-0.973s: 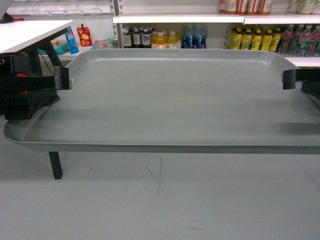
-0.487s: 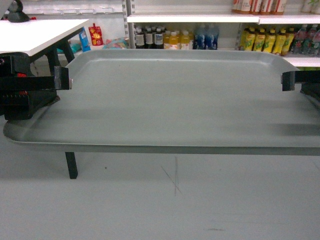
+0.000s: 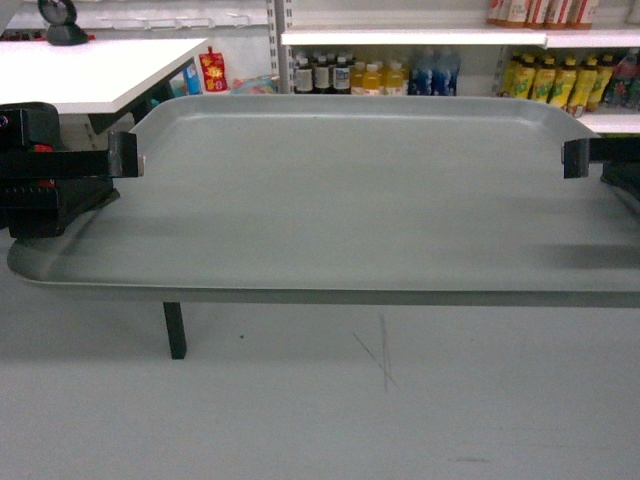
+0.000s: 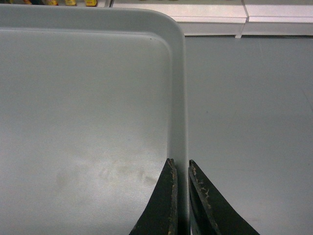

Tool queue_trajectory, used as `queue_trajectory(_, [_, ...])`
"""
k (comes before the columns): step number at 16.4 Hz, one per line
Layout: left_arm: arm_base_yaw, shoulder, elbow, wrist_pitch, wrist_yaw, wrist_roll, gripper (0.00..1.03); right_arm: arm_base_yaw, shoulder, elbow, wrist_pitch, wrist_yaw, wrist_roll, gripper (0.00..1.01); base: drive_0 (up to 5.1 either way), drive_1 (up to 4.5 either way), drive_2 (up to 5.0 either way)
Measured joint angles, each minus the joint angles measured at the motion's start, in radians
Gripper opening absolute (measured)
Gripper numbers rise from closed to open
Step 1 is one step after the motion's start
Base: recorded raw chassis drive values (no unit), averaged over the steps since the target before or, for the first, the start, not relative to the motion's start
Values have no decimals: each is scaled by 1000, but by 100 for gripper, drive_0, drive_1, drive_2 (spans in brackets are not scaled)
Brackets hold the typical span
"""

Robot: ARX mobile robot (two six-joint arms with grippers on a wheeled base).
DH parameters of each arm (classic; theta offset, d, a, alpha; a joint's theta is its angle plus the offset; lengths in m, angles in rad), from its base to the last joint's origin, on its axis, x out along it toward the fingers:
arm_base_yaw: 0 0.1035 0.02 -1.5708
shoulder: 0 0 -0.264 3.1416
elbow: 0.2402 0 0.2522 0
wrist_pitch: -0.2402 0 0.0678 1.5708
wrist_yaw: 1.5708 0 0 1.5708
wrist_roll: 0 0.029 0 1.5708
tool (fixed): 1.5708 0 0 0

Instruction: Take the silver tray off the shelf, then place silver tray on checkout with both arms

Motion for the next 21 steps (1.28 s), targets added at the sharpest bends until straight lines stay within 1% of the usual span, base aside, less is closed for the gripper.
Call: queue_trajectory(21, [1, 2, 0, -4, 0, 0, 4, 1, 0, 1, 2, 2, 0, 3, -501, 245, 245])
